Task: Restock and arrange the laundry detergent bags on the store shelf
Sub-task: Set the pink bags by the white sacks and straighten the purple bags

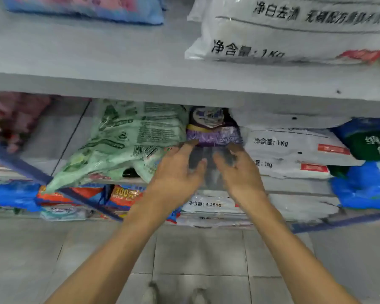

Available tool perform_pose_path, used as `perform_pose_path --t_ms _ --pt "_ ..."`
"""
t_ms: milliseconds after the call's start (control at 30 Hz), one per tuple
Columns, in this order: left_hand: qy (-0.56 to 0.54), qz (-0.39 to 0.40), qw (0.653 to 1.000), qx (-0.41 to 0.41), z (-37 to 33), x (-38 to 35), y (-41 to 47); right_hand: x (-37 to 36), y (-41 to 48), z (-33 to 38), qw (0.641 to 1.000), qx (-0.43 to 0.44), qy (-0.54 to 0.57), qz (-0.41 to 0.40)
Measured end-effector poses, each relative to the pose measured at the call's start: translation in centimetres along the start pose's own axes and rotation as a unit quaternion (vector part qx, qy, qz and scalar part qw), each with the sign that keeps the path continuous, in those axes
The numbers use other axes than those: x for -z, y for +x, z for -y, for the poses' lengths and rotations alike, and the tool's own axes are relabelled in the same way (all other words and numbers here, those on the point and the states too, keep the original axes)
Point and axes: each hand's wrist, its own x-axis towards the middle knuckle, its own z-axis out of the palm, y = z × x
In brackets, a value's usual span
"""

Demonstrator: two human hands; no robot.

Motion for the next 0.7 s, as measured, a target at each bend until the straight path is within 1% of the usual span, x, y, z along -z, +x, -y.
perform_pose_path --t_ms 100,167,200,233,267,333,367,433,500,533,567,600,633,667,700 --pt "-0.13 -0.047 0.99 0.041 -0.4 -3.2 2.1 -0.6 2.1 -0.8 0.999 -0.029 0.015 0.002" --pt "-0.193 -0.082 0.974 0.086 -0.1 -4.9 3.2 -1.0 3.2 -1.7 0.997 -0.046 0.062 -0.006" --pt "-0.234 -0.093 0.96 0.12 0.3 -5.9 4.0 -1.6 3.8 -2.0 0.994 -0.06 0.093 -0.01" --pt "-0.291 -0.099 0.938 0.16 0.7 -6.6 4.8 -2.2 4.4 -2.1 0.99 -0.074 0.117 -0.017" --pt "-0.365 -0.097 0.903 0.203 0.9 -7.2 5.7 -2.8 5.0 -2.2 0.984 -0.093 0.148 -0.033" --pt "-0.518 -0.094 0.806 0.269 1.2 -8.3 7.7 -4.2 6.4 -2.2 0.954 -0.143 0.256 -0.063" --pt "-0.565 -0.091 0.768 0.288 0.9 -8.5 8.7 -4.7 7.1 -2.0 0.933 -0.165 0.314 -0.066" --pt "-0.614 -0.1 0.717 0.315 0.1 -8.6 10.5 -5.6 8.1 -2.0 0.902 -0.186 0.383 -0.075" --pt "-0.635 -0.128 0.681 0.341 -0.7 -8.5 12.1 -6.1 8.5 -2.4 0.893 -0.178 0.403 -0.091" --pt "-0.638 -0.135 0.673 0.349 -0.7 -8.5 12.9 -6.3 8.4 -2.6 0.89 -0.168 0.412 -0.097" --pt "-0.648 -0.157 0.656 0.354 -0.9 -8.6 13.2 -6.3 8.1 -2.9 0.887 -0.159 0.423 -0.096" --pt "-0.638 -0.165 0.655 0.37 -1.2 -8.2 13.4 -6.2 7.8 -3.1 0.886 -0.153 0.429 -0.088" --pt "-0.596 -0.159 0.698 0.364 -1.4 -8.3 13.2 -6.1 7.4 -3.3 0.885 -0.155 0.431 -0.079" --pt "-0.591 -0.153 0.705 0.362 -1.3 -8.6 13.1 -6.0 7.1 -3.4 0.884 -0.158 0.433 -0.076" --pt "-0.636 -0.163 0.662 0.36 -0.8 -8.9 13.4 -5.9 6.9 -3.5 0.883 -0.158 0.434 -0.079"
